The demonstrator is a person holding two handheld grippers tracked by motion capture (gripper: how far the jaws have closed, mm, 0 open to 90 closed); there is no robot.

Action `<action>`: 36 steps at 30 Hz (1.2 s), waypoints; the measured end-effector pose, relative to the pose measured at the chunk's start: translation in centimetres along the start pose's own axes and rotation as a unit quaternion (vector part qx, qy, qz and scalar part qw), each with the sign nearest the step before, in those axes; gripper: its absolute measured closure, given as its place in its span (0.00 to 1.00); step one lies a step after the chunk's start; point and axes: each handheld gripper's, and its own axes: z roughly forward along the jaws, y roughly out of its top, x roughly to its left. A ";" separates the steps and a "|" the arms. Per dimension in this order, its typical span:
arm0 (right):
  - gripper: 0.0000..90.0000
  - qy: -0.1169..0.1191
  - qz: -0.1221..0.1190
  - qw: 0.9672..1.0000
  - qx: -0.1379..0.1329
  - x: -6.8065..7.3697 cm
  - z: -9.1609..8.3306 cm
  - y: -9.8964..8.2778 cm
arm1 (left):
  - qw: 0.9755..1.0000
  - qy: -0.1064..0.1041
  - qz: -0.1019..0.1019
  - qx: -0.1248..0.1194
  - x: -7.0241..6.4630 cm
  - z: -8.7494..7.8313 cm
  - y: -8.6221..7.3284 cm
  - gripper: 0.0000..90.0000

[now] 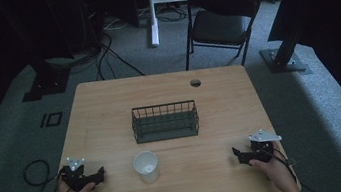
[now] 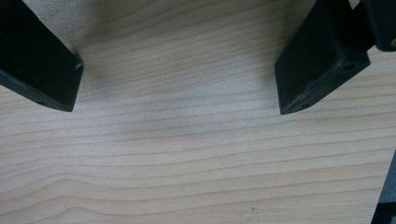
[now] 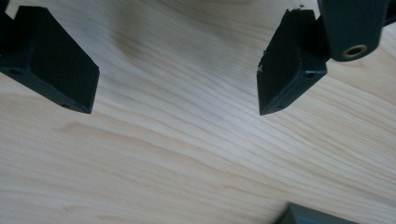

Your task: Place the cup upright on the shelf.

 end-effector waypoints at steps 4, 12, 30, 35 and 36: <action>0.14 0.016 -0.007 1.000 -0.009 0.5 0.0 0.4 | 1.000 0.000 0.000 0.000 0.0 0.0 0.0 0.01; 0.14 0.049 -0.016 0.998 -0.018 1.4 0.3 0.9 | 1.000 0.000 0.000 0.000 0.0 0.0 0.0 0.01; 0.14 0.130 -0.057 0.989 -0.042 4.4 0.7 2.3 | 1.000 0.000 0.000 0.000 0.0 0.0 0.0 0.01; 0.14 0.149 -0.072 0.985 -0.045 5.5 0.9 2.7 | 1.000 0.000 0.000 0.000 0.0 0.0 0.0 0.01; 0.14 0.154 -0.072 0.984 -0.048 5.7 1.0 2.8 | 1.000 0.000 0.000 0.000 0.0 0.0 0.0 0.01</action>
